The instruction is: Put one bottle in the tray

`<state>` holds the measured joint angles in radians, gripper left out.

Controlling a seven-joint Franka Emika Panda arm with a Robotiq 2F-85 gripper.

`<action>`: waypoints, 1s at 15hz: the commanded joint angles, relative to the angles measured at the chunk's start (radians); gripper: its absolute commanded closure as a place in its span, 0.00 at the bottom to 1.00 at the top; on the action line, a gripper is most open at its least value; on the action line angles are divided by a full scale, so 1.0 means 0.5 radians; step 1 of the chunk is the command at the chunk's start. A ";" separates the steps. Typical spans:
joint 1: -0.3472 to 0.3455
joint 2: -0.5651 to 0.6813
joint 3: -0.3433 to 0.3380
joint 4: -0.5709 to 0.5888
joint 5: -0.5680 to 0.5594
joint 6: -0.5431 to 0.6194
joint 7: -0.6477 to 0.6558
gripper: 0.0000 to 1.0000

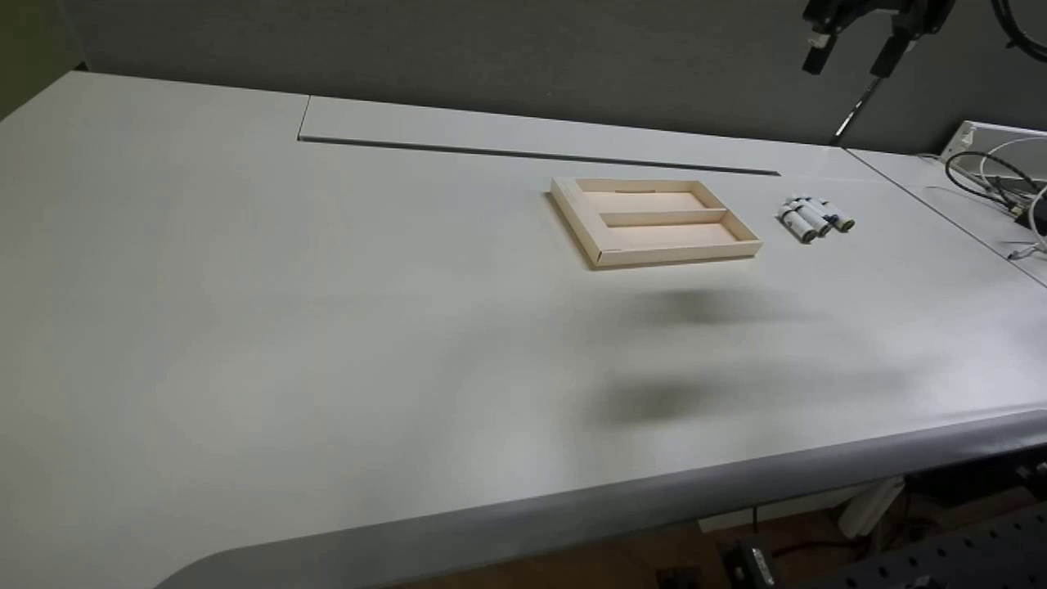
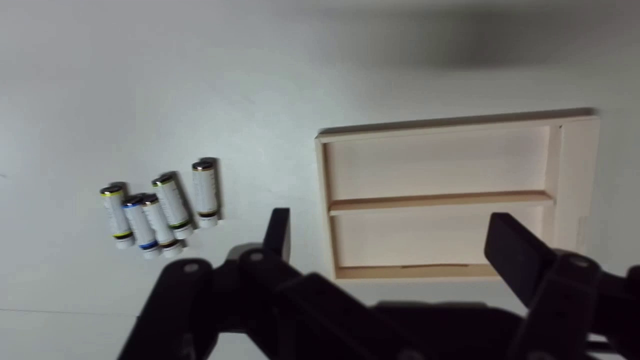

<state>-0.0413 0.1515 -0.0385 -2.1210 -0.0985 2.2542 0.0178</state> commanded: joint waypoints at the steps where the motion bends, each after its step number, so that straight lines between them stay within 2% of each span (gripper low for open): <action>1: -0.117 -0.026 -0.157 0.135 -0.065 -0.039 0.099 0.00; 3: -0.182 0.051 -0.223 0.196 -0.117 0.126 0.013 0.00; 5: -0.219 0.218 -0.281 0.295 -0.299 0.252 -0.052 0.00; 7: -0.251 0.390 -0.303 0.441 -0.365 0.259 -0.157 0.00; 10: -0.361 0.600 -0.158 0.680 -0.053 0.055 -0.650 0.00; 11: -0.304 0.449 -0.240 0.452 -0.170 0.202 -0.442 0.00; 15: -0.313 0.513 -0.227 0.493 -0.151 0.206 -0.481 0.00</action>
<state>-0.1940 0.4080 -0.1557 -1.8772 -0.1726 2.3610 -0.2232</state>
